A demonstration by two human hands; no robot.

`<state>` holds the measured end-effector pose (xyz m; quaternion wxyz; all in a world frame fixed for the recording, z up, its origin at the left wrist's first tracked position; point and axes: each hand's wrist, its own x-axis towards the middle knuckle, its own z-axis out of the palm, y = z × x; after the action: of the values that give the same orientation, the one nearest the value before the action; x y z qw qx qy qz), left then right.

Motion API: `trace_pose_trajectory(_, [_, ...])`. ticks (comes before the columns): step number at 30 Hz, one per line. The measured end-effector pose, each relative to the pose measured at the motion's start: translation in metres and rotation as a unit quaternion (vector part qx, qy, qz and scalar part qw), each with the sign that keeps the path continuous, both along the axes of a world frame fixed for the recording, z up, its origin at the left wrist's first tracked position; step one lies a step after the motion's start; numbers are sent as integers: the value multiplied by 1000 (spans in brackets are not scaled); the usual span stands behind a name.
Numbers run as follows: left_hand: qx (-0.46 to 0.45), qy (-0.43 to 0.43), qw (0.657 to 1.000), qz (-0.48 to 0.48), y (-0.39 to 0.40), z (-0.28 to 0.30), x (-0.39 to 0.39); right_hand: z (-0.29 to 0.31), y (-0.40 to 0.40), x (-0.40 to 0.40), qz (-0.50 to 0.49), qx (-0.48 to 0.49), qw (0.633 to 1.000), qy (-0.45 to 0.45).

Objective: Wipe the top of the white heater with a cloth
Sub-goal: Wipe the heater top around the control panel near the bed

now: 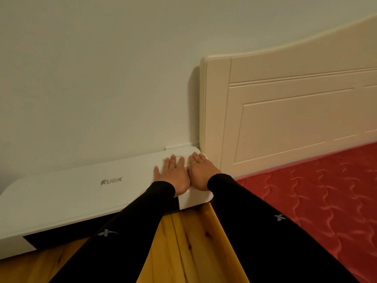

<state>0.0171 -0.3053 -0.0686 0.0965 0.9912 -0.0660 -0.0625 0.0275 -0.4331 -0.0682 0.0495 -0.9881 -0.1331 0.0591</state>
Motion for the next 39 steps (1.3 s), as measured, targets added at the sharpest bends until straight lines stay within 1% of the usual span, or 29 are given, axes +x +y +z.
trace_pose_trajectory(12, [-8,-17,1000,0,5,-7,42,-1,3,35,-9,46,999,-13])
trace_pose_trajectory(19, [-6,-24,1000,-3,6,-9,56,-2,2,51,-2,41,999,-4])
trace_pose_trajectory(23, [-6,-28,1000,-3,5,-9,57,-1,3,53,-13,77,997,4])
trace_pose_trajectory(27, [-4,-24,1000,-4,5,-7,56,0,3,51,-28,87,996,16])
trace_pose_trajectory(35, [15,-19,1000,-13,2,-1,43,9,2,33,-49,70,996,31])
trace_pose_trajectory(39, [23,-17,999,-16,-2,0,32,8,-1,22,-59,79,995,33])
